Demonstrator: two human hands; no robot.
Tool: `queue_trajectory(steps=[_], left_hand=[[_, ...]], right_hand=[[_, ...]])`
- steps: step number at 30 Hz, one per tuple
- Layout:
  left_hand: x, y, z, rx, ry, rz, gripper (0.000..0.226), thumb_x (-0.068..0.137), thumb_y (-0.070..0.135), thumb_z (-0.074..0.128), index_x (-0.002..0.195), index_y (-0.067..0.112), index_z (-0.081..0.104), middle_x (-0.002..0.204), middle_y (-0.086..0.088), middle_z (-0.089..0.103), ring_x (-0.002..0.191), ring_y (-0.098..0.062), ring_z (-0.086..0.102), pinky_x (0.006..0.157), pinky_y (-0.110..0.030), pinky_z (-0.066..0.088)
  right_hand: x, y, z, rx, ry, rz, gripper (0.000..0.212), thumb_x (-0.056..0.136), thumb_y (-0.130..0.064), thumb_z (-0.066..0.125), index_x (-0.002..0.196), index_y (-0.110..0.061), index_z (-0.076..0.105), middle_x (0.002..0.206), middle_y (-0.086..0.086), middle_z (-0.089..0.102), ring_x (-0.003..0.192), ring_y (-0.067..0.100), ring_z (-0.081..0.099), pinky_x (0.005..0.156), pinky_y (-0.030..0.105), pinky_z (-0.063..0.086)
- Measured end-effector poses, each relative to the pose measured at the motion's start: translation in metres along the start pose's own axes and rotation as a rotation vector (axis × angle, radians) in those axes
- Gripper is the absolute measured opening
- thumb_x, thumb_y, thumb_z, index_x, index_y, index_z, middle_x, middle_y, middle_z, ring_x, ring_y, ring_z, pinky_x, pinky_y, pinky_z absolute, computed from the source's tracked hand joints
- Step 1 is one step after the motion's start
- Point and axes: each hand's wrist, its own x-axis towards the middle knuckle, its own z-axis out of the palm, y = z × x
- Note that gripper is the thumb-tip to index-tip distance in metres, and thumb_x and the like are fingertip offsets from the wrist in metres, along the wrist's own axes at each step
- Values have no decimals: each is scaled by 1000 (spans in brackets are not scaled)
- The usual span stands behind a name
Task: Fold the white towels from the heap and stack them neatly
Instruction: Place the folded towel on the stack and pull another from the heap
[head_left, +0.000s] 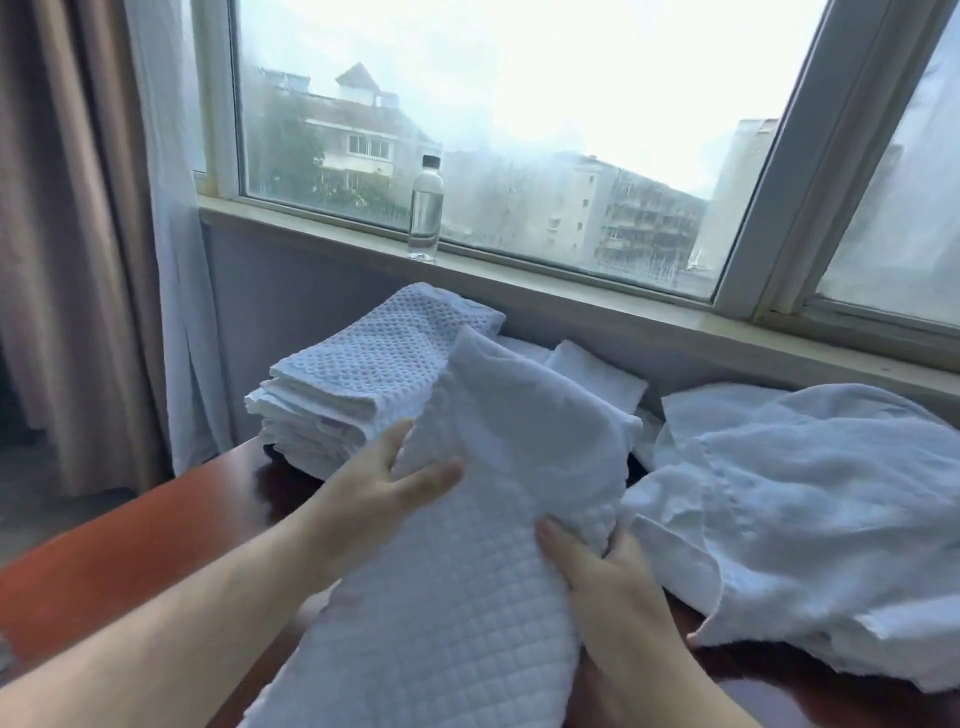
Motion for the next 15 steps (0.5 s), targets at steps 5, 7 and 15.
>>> queue_trajectory(steps=[5, 7, 15], left_hand=[[-17, 4, -5, 25, -210, -164, 58, 90, 20, 73, 140, 29, 45, 130, 14, 66, 120, -7, 62, 88, -18, 52], [-13, 9, -3, 26, -170, -186, 52, 91, 12, 65, 138, 26, 46, 127, 11, 68, 118, -9, 64, 86, -19, 53], [79, 68, -25, 55, -98, -246, 48, 82, 27, 71, 128, 31, 59, 118, -1, 73, 109, -23, 70, 101, -48, 51]], right_hand=[[28, -32, 0, 106, 60, -4, 19, 87, -18, 74, 97, -34, 72, 100, 7, 77, 89, 31, 76, 74, 49, 62], [43, -43, 0, 98, 83, -7, 18, 90, -16, 72, 101, -29, 72, 97, 7, 78, 87, 29, 76, 69, 44, 62], [120, -95, 11, 122, 100, -35, 29, 90, -11, 72, 115, -22, 63, 98, 12, 77, 82, 35, 76, 69, 54, 61]])
